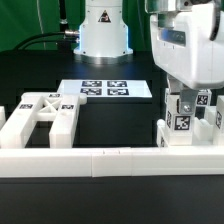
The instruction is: Assemble chair
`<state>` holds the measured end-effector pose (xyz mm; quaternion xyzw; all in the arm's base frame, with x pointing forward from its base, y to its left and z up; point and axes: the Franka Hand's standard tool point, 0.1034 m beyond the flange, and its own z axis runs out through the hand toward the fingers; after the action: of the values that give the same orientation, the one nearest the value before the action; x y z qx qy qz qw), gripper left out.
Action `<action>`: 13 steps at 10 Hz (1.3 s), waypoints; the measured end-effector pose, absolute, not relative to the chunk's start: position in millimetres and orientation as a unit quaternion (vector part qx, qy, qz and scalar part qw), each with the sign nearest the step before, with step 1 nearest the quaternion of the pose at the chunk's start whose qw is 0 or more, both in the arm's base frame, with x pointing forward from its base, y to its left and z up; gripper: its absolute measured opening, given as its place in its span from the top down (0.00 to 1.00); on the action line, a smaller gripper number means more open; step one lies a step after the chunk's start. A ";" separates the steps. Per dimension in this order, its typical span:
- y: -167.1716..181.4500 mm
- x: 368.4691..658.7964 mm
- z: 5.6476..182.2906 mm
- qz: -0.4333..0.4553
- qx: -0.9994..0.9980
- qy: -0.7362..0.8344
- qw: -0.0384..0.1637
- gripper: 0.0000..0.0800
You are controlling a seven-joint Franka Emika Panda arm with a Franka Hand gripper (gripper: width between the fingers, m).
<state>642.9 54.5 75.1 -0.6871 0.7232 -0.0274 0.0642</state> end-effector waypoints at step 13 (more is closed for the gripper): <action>57.0 643.0 75.7 -0.055 -0.947 0.315 0.042 0.19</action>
Offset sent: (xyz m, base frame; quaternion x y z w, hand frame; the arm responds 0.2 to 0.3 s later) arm -0.0005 -0.0010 0.0053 -0.0015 0.0116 -0.1053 0.9944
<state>643.0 57.0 75.7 -0.9467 0.3147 -0.0551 0.0421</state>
